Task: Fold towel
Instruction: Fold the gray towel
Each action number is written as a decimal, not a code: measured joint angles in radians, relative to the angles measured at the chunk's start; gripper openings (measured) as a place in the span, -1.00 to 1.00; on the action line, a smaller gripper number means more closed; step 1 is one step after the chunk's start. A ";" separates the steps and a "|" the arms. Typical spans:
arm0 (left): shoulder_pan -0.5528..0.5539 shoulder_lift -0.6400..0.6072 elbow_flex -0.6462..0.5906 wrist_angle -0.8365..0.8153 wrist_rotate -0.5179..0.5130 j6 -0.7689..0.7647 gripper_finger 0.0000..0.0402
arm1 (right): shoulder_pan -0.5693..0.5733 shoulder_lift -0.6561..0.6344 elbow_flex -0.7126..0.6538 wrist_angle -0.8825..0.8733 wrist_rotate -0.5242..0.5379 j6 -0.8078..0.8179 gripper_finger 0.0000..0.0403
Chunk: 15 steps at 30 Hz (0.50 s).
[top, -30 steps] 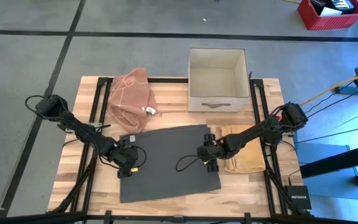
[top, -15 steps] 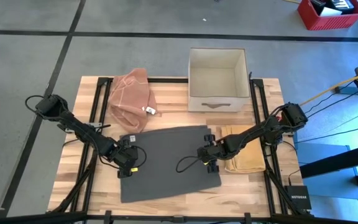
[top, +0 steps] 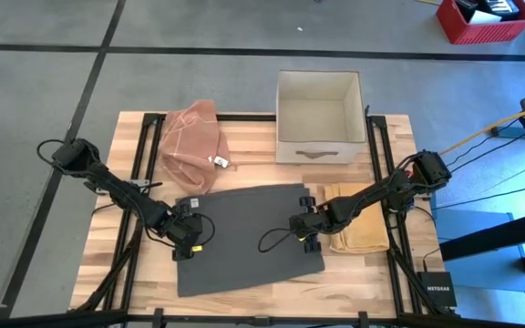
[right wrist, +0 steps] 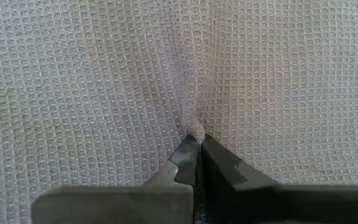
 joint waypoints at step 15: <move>0.001 0.000 0.001 -0.019 -0.003 -0.004 -0.96 | 0.000 0.000 0.000 -0.002 0.005 -0.002 -0.95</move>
